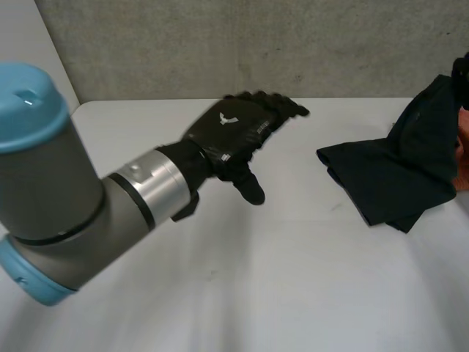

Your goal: Fold the laundry.

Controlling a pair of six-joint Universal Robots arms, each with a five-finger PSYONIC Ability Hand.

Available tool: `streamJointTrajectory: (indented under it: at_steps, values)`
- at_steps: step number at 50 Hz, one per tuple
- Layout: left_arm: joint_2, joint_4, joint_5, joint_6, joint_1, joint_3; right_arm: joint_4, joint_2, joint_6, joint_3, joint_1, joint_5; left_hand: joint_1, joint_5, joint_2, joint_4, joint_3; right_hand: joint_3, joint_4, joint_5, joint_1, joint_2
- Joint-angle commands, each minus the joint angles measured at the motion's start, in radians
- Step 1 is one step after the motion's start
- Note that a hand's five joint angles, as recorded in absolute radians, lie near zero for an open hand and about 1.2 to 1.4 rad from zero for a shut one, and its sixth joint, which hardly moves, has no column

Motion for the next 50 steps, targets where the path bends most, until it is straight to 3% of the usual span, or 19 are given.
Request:
streamJointTrajectory:
  at_steps: [1, 7, 15, 18, 22, 27, 29, 34, 38, 42, 47, 50]
  values:
    - [0.122, 0.013, -0.025, -0.011, 0.106, -0.013, 0.094, -0.140, 0.032, -0.008, 0.114, -0.030, -0.009, -0.048, -0.031, -0.026, -0.034, 0.215, 0.196, 0.254, 0.272, 0.219]
    - [0.216, 0.027, -0.081, -0.059, 0.213, -0.035, 0.191, -0.295, 0.037, 0.036, 0.300, -0.100, -0.009, -0.048, -0.031, -0.026, -0.034, 0.215, 0.196, 0.254, 0.272, 0.219]
    - [0.311, 0.083, -0.093, -0.145, 0.333, -0.105, 0.326, -0.301, -0.001, 0.182, 0.625, -0.255, -0.009, -0.048, -0.031, -0.026, -0.034, 0.215, 0.196, 0.254, 0.272, 0.219]
    - [0.328, 0.099, -0.085, -0.174, 0.356, -0.133, 0.384, -0.266, -0.055, 0.203, 0.695, -0.257, -0.009, -0.048, -0.031, -0.026, -0.034, 0.215, 0.196, 0.254, 0.272, 0.219]
    - [0.339, 0.117, -0.076, -0.209, 0.376, -0.177, 0.545, -0.223, -0.208, 0.193, 0.743, -0.169, -0.009, -0.048, -0.031, -0.026, -0.034, -1.001, -1.019, -0.962, -0.944, -0.997]
    - [0.340, 0.125, -0.058, -0.222, 0.399, -0.220, 0.755, -0.222, -0.501, 0.122, 0.744, 0.065, -0.009, -0.048, -0.031, -0.026, -0.034, -1.007, -1.025, -0.968, -0.950, -1.003]
    - [0.340, 0.122, -0.053, -0.226, 0.404, -0.226, 0.800, -0.225, -0.545, 0.107, 0.740, 0.131, -0.009, -0.048, -0.031, -0.026, -0.034, -1.007, -1.025, -0.968, -0.950, -1.003]
    - [0.337, 0.113, -0.041, -0.222, 0.414, -0.243, 0.871, -0.251, -0.517, 0.079, 0.738, 0.308, -0.009, -0.048, -0.031, -0.026, -0.034, -1.007, -1.025, -0.968, -0.950, -1.003]
    - [0.330, 0.064, -0.027, -0.212, 0.416, -0.277, 0.970, -0.344, -0.464, 0.085, 0.703, 0.498, -0.009, -0.048, -0.031, -0.026, -0.034, -1.007, -1.025, -0.968, -0.950, -1.003]
    - [0.299, -0.034, -0.022, -0.147, 0.410, -0.306, 1.051, -0.364, -0.448, 0.102, 0.668, 0.594, -0.009, -0.048, -0.031, -0.026, -0.034, -1.007, -1.025, -0.968, -0.950, -1.003]
    - [0.241, -0.173, -0.035, 0.051, 0.370, -0.371, 1.102, -0.389, -0.456, 0.171, 0.646, 0.596, 0.003, -0.035, -0.019, -0.014, -0.022, -1.007, -1.025, -0.968, -0.950, -1.003]
    - [0.212, -0.217, -0.059, 0.179, 0.336, -0.427, 1.084, -0.399, -0.463, 0.240, 0.617, 0.576, 0.182, 0.144, 0.160, 0.165, 0.157, -1.007, -1.025, -0.968, -0.950, -1.003]
